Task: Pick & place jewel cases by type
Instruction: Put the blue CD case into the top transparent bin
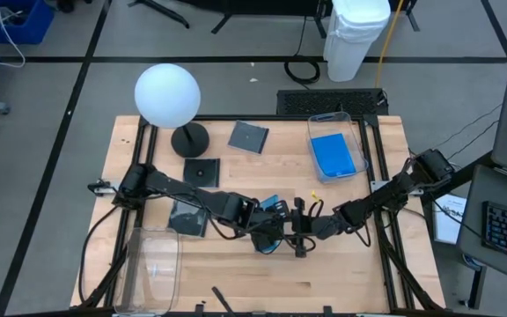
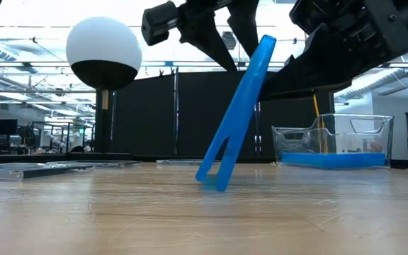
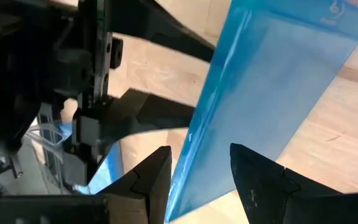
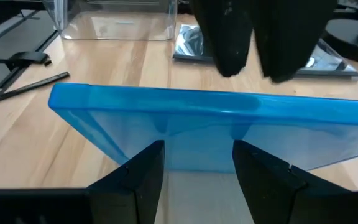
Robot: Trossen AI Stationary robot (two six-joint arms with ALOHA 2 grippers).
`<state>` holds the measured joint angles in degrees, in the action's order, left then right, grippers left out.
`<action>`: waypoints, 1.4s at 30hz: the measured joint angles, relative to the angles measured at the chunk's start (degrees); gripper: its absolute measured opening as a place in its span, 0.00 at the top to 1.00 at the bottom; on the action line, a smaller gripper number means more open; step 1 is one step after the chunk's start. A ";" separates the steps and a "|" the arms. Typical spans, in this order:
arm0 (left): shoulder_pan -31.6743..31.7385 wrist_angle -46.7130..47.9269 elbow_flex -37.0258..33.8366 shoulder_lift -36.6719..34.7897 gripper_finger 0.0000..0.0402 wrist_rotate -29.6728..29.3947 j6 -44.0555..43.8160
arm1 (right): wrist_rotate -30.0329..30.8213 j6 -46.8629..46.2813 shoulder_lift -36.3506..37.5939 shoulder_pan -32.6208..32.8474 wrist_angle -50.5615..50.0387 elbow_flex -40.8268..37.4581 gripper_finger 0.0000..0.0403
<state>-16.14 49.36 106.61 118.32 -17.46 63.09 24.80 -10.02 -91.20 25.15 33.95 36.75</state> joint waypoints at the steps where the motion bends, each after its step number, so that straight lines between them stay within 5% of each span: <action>1: 0.00 -0.03 0.00 0.00 0.58 0.59 0.00 | -0.12 0.25 0.00 -0.03 0.45 0.00 0.55; 42: 3.37 6.01 -2.03 -0.07 0.58 9.95 -10.91 | -4.14 0.22 0.00 -1.19 0.05 1.34 0.55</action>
<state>-12.78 55.38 104.57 118.26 -7.51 52.18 20.67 -9.80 -91.20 23.97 34.00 38.10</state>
